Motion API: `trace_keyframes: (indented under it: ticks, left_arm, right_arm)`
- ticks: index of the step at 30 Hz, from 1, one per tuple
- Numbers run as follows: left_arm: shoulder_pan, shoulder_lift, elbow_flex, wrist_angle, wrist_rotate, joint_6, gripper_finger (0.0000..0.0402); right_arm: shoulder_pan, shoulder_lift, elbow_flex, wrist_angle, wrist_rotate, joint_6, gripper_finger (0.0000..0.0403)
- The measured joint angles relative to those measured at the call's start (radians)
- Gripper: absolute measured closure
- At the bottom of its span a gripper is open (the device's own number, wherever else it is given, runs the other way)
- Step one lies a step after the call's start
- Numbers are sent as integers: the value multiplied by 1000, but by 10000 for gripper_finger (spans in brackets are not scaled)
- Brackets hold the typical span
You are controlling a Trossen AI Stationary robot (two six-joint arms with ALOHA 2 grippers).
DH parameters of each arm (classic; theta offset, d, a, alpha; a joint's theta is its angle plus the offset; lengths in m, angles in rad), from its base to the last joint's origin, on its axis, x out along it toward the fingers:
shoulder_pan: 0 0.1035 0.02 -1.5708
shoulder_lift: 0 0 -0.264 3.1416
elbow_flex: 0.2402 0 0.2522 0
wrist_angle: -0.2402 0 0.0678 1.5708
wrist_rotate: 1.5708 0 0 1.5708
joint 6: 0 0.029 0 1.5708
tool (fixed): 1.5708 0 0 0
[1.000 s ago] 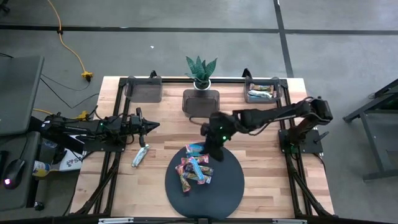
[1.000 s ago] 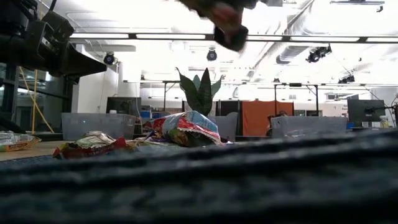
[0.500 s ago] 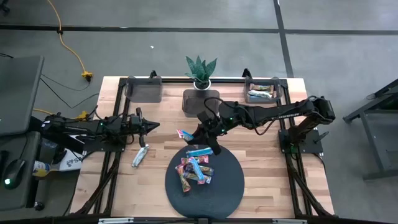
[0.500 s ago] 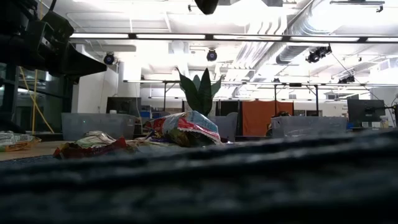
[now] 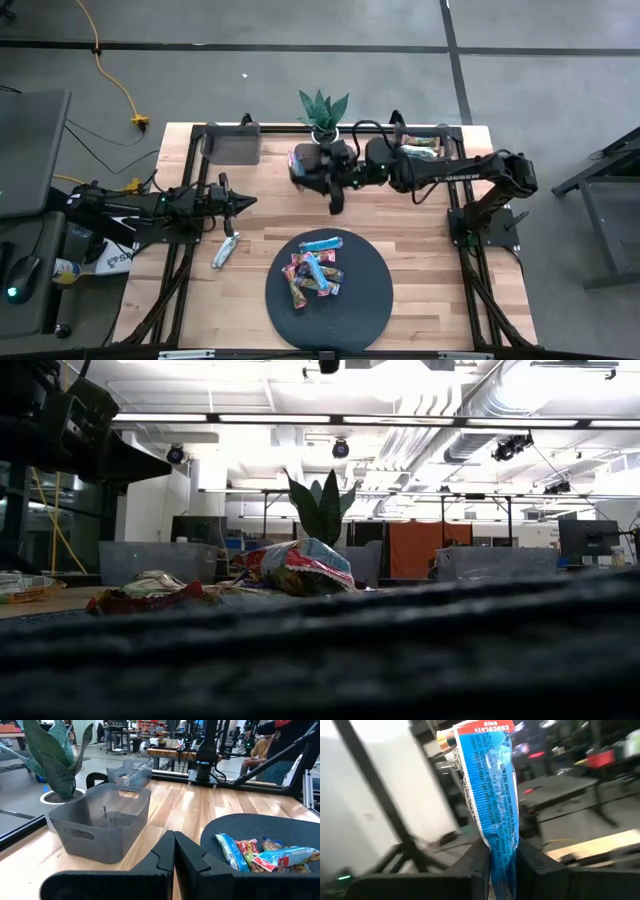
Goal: Pick and place Granola Bars by type
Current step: Put the red granola bar into the middle black bin
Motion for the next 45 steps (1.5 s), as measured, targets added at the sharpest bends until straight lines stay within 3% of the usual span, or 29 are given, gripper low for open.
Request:
trace_keyframes:
  ticks: [4,11,20,27,36,45]
  left_arm:
    - [0,0,0,0,0,0,400]
    - [0,0,0,0,0,0,400]
    - [0,0,0,0,0,0,400]
    - [0,0,0,0,0,0,400]
    - [0,0,0,0,0,0,400]
    - [0,0,0,0,0,0,400]
  right_arm:
    - [-12,3,114,-174,77,-115,362]
    - [-59,40,402,-640,249,-224,362]
    - [-160,159,673,-1101,235,-243,361]
    - [-214,234,701,-1334,150,-269,363]
    - [-213,370,701,-1481,148,-385,363]
    - [-197,514,700,-1502,283,-477,361]
